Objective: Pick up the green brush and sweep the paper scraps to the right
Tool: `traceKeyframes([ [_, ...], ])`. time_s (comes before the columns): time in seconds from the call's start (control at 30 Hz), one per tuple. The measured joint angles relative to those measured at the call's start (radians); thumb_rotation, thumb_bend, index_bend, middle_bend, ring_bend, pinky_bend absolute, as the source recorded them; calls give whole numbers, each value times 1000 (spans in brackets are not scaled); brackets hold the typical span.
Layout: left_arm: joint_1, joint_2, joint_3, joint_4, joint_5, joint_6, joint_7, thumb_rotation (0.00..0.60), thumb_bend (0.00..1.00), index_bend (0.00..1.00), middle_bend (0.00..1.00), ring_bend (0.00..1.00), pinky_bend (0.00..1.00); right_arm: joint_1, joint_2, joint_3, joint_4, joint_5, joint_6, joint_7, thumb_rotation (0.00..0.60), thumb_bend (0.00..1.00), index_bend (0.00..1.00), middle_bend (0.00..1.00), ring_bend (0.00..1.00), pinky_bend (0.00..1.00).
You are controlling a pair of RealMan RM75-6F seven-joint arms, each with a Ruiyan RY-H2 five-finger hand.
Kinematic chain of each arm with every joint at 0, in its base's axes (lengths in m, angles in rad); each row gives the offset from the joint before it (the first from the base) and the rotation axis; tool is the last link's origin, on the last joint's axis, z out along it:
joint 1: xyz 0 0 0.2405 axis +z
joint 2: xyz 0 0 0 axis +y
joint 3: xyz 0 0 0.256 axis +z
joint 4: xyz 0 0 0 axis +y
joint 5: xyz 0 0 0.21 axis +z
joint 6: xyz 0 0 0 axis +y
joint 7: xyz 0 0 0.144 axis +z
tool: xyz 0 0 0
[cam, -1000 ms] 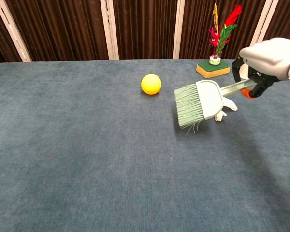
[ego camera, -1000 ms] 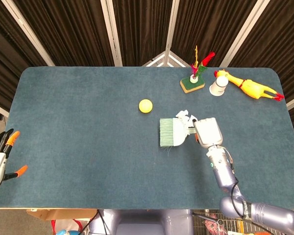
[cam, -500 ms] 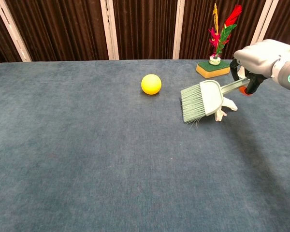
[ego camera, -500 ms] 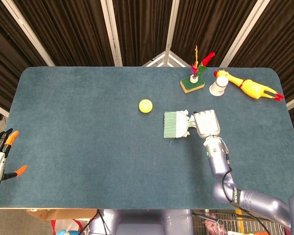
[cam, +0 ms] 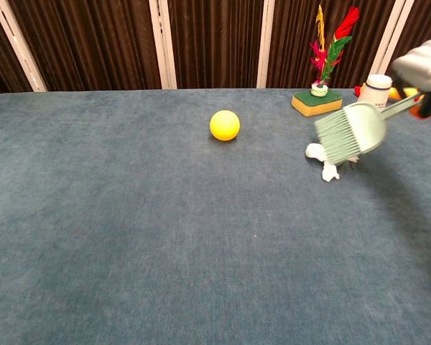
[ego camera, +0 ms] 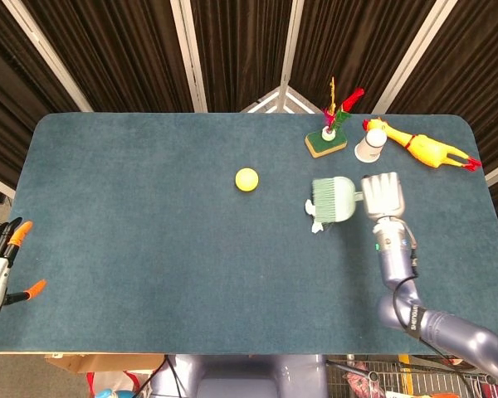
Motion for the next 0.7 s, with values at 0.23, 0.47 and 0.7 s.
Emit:
traceKeyframes([
  [0.23, 1, -6, 2, 1, 9, 10, 10, 600, 10, 0, 0, 0, 0, -38, 125, -23, -49, 25, 65, -48, 600, 637, 739, 922, 945, 821],
  [0.47, -2, -11, 3, 0, 11, 5, 18, 600, 10, 0, 0, 0, 0, -44, 204, -14, -169, 10, 102, -44, 600, 637, 739, 922, 944, 821],
  [0.7, -4, -11, 2, 1, 7, 0, 17, 600, 10, 0, 0, 0, 0, -13, 225, -1, -348, -28, 120, -33, 600, 638, 739, 922, 945, 821],
])
